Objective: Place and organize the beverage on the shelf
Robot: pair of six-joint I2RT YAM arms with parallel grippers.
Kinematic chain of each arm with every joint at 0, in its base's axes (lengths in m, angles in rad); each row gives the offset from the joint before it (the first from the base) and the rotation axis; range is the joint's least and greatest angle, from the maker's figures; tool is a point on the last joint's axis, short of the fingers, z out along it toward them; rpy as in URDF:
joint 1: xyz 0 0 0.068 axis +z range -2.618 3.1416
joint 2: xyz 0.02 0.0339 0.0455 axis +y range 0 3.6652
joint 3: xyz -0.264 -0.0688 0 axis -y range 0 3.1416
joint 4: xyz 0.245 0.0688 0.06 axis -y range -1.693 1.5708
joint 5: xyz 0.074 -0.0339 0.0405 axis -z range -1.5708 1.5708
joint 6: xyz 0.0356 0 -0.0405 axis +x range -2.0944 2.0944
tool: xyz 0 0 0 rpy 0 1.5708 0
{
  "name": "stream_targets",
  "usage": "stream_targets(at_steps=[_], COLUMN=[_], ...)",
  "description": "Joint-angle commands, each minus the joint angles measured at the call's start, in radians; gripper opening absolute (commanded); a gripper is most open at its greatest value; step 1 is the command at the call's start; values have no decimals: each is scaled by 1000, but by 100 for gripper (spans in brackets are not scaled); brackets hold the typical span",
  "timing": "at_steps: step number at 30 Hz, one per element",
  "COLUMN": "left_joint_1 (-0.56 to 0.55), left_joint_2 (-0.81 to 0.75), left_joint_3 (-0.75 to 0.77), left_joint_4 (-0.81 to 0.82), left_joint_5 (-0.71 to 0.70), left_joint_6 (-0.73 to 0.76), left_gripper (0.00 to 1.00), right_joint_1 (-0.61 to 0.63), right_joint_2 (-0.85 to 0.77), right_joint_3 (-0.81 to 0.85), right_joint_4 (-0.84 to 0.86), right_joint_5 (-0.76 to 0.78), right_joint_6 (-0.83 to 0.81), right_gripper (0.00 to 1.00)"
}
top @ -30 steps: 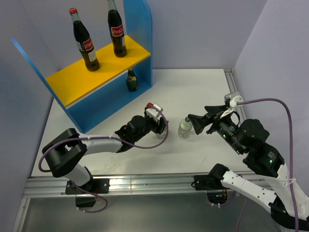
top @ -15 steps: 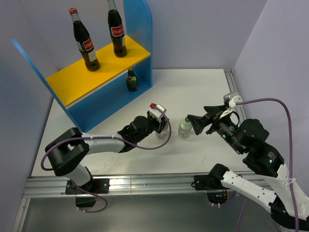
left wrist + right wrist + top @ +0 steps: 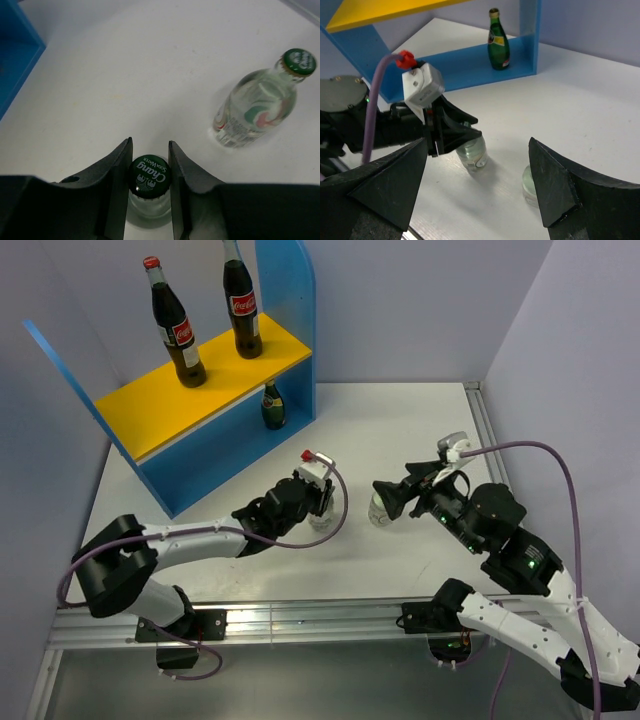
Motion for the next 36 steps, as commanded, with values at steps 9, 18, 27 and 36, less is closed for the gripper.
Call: stream_targets(at_steps=[9,18,27,36], left_joint_1=[-2,-2,-2,-2], left_joint_2=[-394,-453,-430,-447], left_joint_3=[131,440,698,766], left_joint_4=[-341,-798,-1027,-1070], left_joint_5=[-205,-270,-238,-112], left_joint_6=[-111,-198,-183,-138], left_gripper=[0,0,0,0], right_joint_1=[-5,73,153,266], right_joint_2=[71,335,577,712], right_joint_3=[-155,-121,37,147], right_joint_4=[327,531,551,611], right_joint_5=[-514,-529,-431,-379], right_joint_6=[-78,-60,-89,-127], right_gripper=[87,93,97,93])
